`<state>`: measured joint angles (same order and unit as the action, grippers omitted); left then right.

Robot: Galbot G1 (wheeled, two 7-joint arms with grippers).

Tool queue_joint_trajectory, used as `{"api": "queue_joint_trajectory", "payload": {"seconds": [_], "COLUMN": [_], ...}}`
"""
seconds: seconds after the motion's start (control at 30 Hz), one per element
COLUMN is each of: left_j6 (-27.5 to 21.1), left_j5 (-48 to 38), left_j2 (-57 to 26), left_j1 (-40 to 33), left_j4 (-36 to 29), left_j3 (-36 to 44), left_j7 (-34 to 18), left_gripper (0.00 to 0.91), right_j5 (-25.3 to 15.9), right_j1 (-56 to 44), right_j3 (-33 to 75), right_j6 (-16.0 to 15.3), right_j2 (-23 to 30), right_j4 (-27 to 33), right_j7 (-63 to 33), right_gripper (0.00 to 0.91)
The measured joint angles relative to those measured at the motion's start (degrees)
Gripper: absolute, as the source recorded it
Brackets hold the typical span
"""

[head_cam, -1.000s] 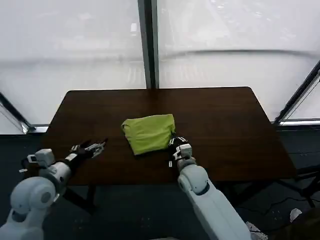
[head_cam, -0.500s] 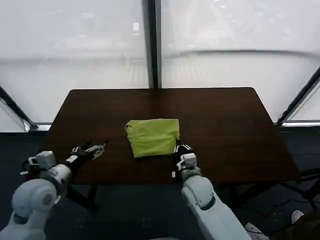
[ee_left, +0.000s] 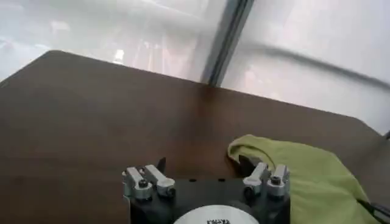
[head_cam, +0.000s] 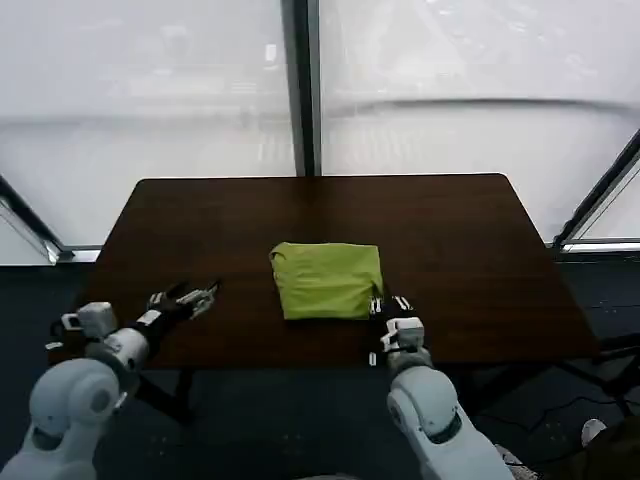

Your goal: Fold and organize the clothes.

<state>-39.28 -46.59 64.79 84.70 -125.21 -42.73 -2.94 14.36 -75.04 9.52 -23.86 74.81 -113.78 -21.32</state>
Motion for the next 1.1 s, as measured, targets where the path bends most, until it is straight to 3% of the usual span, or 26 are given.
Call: {"api": "queue_joint_trajectory", "payload": {"seconds": [0.17, 0.4, 0.53, 0.67, 0.87, 1.1], "left_j6": [4.2, 15.8, 22.7, 27.6, 34.8, 32.0], "left_j5": [4.6, 17.1, 23.8, 26.0, 25.6, 22.6], "left_j2": [0.4, 1.3, 1.6, 1.4, 1.2, 2.0], "left_j1": [1.2, 5.2, 8.7, 12.4, 18.9, 26.0], "left_j4": [-1.2, -3.8, -5.3, -6.9, -8.0, -10.3], "left_j3": [0.6, 2.0, 1.8, 1.0, -0.7, -2.6], "left_j7": [2.4, 2.5, 1.7, 0.4, -1.5, -2.5], "left_gripper": [0.878, 0.878, 0.878, 0.878, 0.878, 0.878], "right_j5": [-1.0, -5.3, -7.2, -7.8, -8.2, -7.9], "right_j1": [-2.0, -4.5, -5.5, -7.2, -12.0, -18.3], "right_j3": [2.1, 5.5, 6.8, 8.4, 10.7, 12.6], "right_j6": [5.5, 24.0, 30.1, 31.8, 31.1, 25.9], "right_j2": [-1.3, -2.4, -3.0, -4.2, -5.7, -5.4], "right_j4": [-2.0, -1.0, -1.4, -2.6, -5.4, -8.4], "right_j7": [3.2, 8.7, 8.6, 7.4, 6.5, 5.5], "right_gripper": [0.878, 0.878, 0.878, 0.878, 0.878, 0.878]}}
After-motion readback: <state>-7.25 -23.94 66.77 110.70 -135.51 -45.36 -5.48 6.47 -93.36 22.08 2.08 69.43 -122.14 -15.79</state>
